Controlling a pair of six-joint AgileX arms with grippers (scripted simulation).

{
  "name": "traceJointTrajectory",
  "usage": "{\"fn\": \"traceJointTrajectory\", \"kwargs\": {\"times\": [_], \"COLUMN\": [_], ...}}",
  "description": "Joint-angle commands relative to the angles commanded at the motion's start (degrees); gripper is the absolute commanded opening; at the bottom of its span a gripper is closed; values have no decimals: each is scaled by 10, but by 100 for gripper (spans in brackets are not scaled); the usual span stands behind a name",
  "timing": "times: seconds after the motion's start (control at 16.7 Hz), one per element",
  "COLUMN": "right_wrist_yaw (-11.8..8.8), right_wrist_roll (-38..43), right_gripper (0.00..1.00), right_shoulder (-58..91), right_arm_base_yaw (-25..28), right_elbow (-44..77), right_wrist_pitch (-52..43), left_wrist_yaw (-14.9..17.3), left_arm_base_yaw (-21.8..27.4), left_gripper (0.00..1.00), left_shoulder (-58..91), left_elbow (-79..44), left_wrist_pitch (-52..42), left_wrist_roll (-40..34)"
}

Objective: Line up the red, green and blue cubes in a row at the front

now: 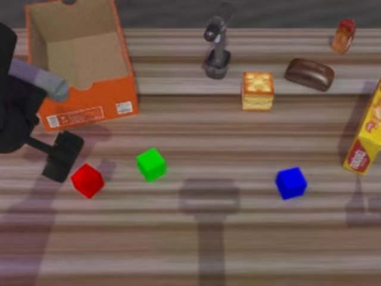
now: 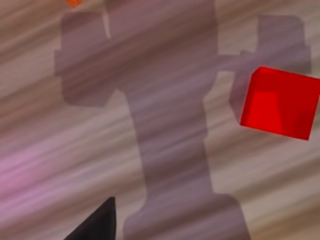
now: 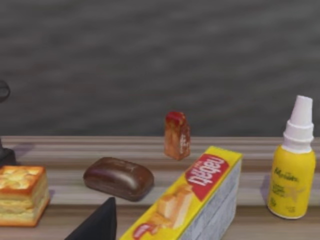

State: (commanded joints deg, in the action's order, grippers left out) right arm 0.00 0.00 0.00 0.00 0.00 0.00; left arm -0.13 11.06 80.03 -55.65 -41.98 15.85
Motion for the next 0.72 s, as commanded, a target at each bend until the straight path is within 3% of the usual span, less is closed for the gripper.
{"fn": "traceJointTrajectory", "kwargs": {"times": [0.36, 0.72], "right_wrist_yaw": [0, 0], "right_wrist_roll": [0, 0], "right_gripper": [100, 100], "right_shoulder": [0, 0], "right_arm_base_yaw": [0, 0], "right_elbow": [0, 0], "right_wrist_pitch": [0, 0], "left_wrist_yaw": [1, 2], "left_arm_base_yaw": [34, 44], "left_gripper": [100, 100], "left_shoulder": [240, 309], "left_elbow": [-175, -232], "left_wrist_pitch": [-125, -160], "left_wrist_roll": [48, 63]}}
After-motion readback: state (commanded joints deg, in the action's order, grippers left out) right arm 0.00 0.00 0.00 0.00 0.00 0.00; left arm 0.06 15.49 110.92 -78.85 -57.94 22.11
